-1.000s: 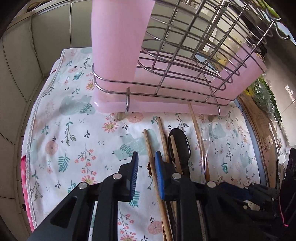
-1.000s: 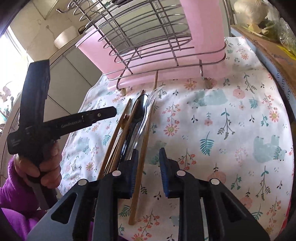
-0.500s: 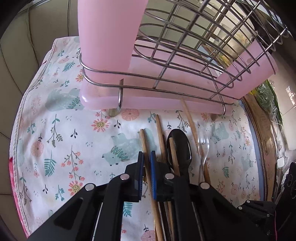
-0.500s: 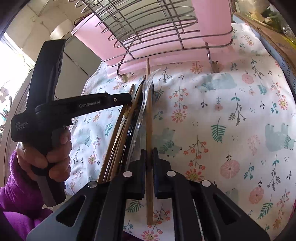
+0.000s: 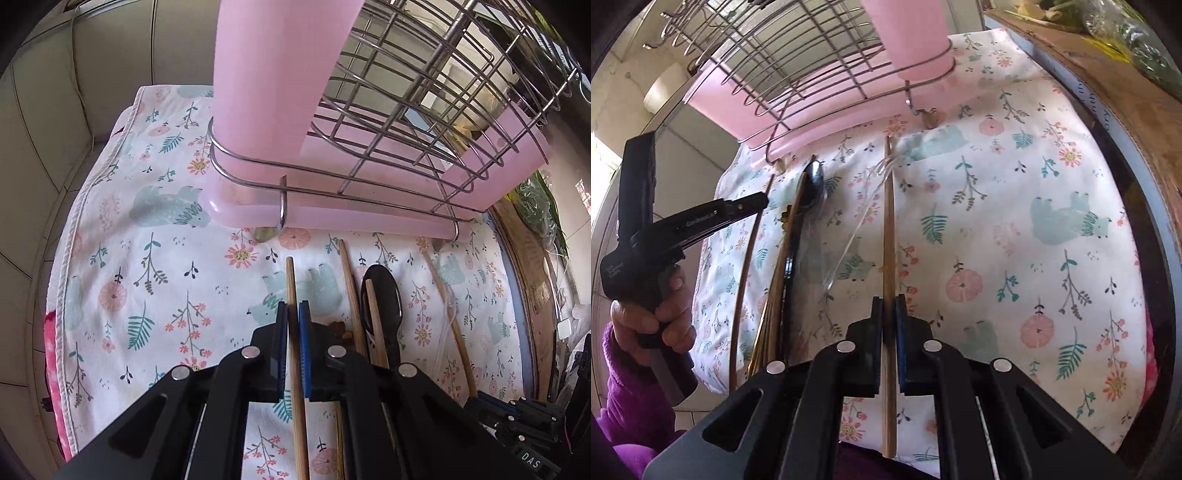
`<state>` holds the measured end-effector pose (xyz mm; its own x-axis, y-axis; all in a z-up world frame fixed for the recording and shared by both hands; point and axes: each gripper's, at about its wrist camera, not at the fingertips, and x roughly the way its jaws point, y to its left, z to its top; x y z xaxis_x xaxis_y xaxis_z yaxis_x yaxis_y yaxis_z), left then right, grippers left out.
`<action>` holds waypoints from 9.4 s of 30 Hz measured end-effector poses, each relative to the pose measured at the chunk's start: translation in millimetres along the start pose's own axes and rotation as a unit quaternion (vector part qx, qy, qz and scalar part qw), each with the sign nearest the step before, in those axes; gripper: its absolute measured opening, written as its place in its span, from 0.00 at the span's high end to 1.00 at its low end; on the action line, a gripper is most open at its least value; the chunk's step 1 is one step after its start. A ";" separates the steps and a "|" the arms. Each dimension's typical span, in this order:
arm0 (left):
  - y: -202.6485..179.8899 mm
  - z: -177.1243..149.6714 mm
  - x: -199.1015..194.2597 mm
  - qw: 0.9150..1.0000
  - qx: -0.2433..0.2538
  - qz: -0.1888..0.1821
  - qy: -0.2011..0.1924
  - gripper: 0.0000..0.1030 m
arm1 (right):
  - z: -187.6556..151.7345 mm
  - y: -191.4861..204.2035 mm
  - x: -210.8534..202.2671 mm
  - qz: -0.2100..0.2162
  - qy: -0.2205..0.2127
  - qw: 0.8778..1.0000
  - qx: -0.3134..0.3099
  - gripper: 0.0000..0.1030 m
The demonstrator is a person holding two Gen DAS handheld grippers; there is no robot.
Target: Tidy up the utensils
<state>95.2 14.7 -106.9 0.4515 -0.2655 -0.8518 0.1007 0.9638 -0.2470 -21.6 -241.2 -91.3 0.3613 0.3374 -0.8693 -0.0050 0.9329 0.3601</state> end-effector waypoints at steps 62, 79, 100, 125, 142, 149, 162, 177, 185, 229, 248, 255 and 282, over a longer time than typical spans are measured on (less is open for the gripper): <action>14.7 -3.6 -79.0 0.992 -0.011 -0.046 -0.116 0.95 | 46.2 -9.4 -25.8 0.098 -0.099 0.990 0.017 0.97; 7.2 11.6 -236.4 0.944 -0.006 -0.088 -0.319 0.95 | 61.5 27.5 -104.1 0.106 -0.229 0.966 -0.059 0.97; -20.7 131.3 -323.3 0.898 0.034 -0.028 -0.437 0.95 | 178.9 40.7 -181.8 0.083 -0.432 0.894 -0.086 0.97; -8.6 161.5 -169.1 0.962 0.035 -0.010 -0.271 0.95 | 214.3 5.9 -73.7 0.047 -0.315 0.947 -0.039 0.97; 7.2 156.3 -141.2 0.970 -0.007 0.003 -0.241 0.81 | 208.1 13.9 -58.5 0.020 -0.258 0.965 -0.047 0.97; 18.7 150.9 -149.1 0.968 -0.028 0.000 -0.248 0.63 | 208.7 14.1 -62.1 0.010 -0.248 0.967 -0.047 0.76; 26.1 129.9 -170.1 0.967 -0.030 -0.002 -0.254 0.59 | 194.9 13.1 -76.3 0.003 -0.251 0.967 -0.048 0.69; 17.2 48.3 -161.3 0.979 -0.007 -0.007 -0.202 0.59 | 119.3 -0.1 -87.3 0.013 -0.227 0.973 -0.033 0.69; 0.0 8.2 -105.1 0.993 0.004 -0.022 -0.115 0.59 | 81.2 1.0 -58.9 0.011 -0.177 0.983 -0.041 0.69; -39.3 25.5 16.2 0.997 0.001 -0.036 0.072 0.94 | 52.3 -24.6 -0.4 0.060 -0.072 0.996 -0.007 0.75; 4.7 11.5 -50.5 0.993 -0.033 -0.115 0.000 0.95 | 111.7 4.1 57.7 -0.038 -0.012 0.999 -0.028 0.79; 6.5 10.7 -76.8 0.992 -0.023 -0.123 -0.026 0.95 | 117.6 12.3 68.7 -0.072 -0.029 0.995 -0.057 0.95; -12.6 8.1 -157.0 0.977 -0.005 -0.142 -0.161 0.96 | 69.3 38.2 -82.5 0.051 -0.224 0.970 -0.081 0.95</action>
<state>30.2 44.4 33.7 0.6627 -0.4983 -0.5591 0.2536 0.8517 -0.4585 12.9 -242.1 17.6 0.7200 0.3739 -0.5846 -0.1947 0.9174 0.3471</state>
